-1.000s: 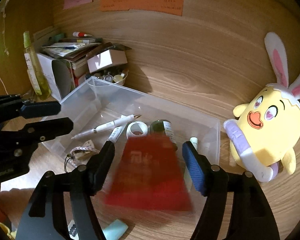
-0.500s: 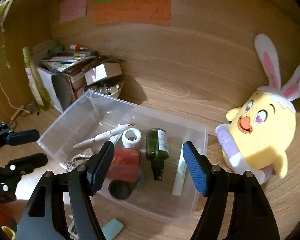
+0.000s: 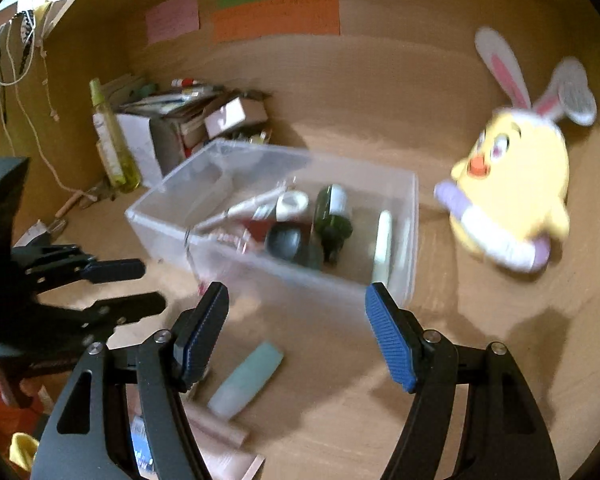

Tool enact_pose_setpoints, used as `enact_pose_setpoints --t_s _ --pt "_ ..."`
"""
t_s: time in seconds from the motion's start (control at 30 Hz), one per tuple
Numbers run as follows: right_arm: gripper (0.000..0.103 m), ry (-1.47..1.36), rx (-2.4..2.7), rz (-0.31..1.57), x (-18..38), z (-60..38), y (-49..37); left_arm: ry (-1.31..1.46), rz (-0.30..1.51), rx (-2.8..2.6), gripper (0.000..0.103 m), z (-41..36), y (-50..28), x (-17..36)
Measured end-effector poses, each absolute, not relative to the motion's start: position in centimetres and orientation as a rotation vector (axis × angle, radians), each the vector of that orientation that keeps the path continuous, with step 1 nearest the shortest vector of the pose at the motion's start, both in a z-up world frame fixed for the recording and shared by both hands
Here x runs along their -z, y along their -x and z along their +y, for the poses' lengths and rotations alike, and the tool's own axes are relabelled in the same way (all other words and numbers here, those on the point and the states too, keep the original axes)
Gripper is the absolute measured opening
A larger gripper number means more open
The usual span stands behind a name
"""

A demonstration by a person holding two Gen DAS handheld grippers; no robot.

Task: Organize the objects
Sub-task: 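Grasp the mint-green tube with the right tool while the left tool grasps the dotted white tile, then place the dotted tile and mint-green tube into the clear box, open both tools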

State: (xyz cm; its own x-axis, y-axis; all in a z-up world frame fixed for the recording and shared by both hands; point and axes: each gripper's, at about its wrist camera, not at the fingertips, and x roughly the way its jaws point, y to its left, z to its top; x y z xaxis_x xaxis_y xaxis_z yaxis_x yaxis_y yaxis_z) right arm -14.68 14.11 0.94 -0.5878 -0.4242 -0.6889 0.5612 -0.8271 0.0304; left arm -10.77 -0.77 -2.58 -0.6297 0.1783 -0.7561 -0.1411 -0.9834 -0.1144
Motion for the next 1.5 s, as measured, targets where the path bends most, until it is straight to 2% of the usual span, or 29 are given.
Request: enact_pose_setpoints --t_s 0.27,0.6,0.67,0.77,0.87,0.93,1.07,1.1,1.2,1.27,1.5 --pt "0.068 -1.138 2.311 0.298 4.6 13.5 13.9 1.295 -0.079 -2.66 0.043 -0.5 9.0 3.5" --pt "0.066 -1.177 2.268 0.389 6.1 12.2 14.0 1.261 -0.037 -2.625 0.043 1.6 8.2 2.9" --pt "0.054 -1.177 2.283 0.387 6.0 12.6 14.2 1.27 -0.033 -2.609 0.044 2.0 8.4 3.1" --pt "0.039 -1.177 2.291 0.377 5.7 13.4 14.3 1.291 -0.043 -2.576 0.05 2.6 8.6 3.5" --pt "0.027 -1.182 2.299 0.37 5.5 14.0 14.5 1.31 -0.043 -2.559 0.052 3.0 8.9 3.9" --pt "0.023 -1.183 2.298 0.353 5.4 14.4 14.8 1.323 -0.041 -2.553 0.052 3.3 9.1 4.2" --pt "0.023 -1.175 2.306 0.337 5.3 15.0 14.8 1.352 -0.057 -2.538 0.052 3.6 9.9 4.9" --pt "0.023 -1.173 2.31 0.335 5.3 15.2 14.7 1.356 -0.054 -2.538 0.049 3.7 10.0 5.1" --pt "0.023 -1.166 2.315 0.318 5.1 15.6 14.5 1.35 -0.041 -2.545 0.033 3.9 10.0 5.3" --pt "0.023 -1.155 2.316 0.304 5.0 15.8 14.5 1.356 -0.037 -2.544 0.025 4.1 10.1 5.5" --pt "0.023 -1.076 2.343 0.26 3.1 16.0 13.0 1.325 -0.097 -2.594 0.024 2.4 10.5 4.8"
